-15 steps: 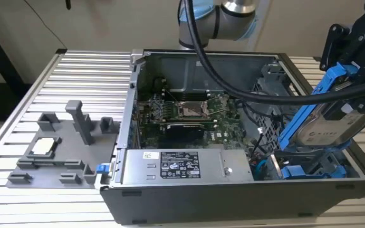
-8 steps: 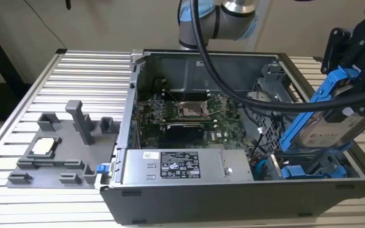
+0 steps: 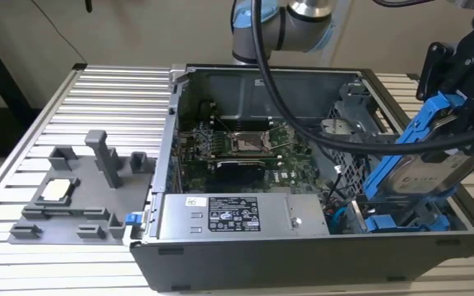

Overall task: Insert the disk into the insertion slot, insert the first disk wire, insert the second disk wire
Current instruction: 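Insert the disk into the insertion slot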

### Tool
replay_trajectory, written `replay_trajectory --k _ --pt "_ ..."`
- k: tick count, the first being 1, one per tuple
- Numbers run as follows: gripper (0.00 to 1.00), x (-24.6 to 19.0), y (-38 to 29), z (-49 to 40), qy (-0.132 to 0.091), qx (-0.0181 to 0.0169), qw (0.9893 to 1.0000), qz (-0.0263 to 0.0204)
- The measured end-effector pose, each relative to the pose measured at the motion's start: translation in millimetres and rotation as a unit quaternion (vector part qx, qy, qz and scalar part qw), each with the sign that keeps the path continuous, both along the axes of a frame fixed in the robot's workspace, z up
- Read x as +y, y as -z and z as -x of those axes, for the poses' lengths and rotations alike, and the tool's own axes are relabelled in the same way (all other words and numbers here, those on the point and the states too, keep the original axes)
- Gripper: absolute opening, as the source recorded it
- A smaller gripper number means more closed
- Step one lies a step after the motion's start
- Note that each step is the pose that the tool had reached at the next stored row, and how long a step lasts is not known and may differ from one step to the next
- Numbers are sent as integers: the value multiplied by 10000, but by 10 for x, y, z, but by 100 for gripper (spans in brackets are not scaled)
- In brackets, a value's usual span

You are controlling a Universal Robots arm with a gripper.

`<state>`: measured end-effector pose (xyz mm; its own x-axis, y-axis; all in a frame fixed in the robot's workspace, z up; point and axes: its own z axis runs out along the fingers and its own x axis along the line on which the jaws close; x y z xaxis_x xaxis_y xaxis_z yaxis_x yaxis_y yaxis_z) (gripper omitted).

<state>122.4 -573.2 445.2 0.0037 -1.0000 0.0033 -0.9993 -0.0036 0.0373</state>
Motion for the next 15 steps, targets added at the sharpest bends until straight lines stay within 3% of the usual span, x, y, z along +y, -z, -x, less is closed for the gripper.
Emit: replay_trajectory --k 15 --pt "33 0 128 -41 0 0 10000 0"
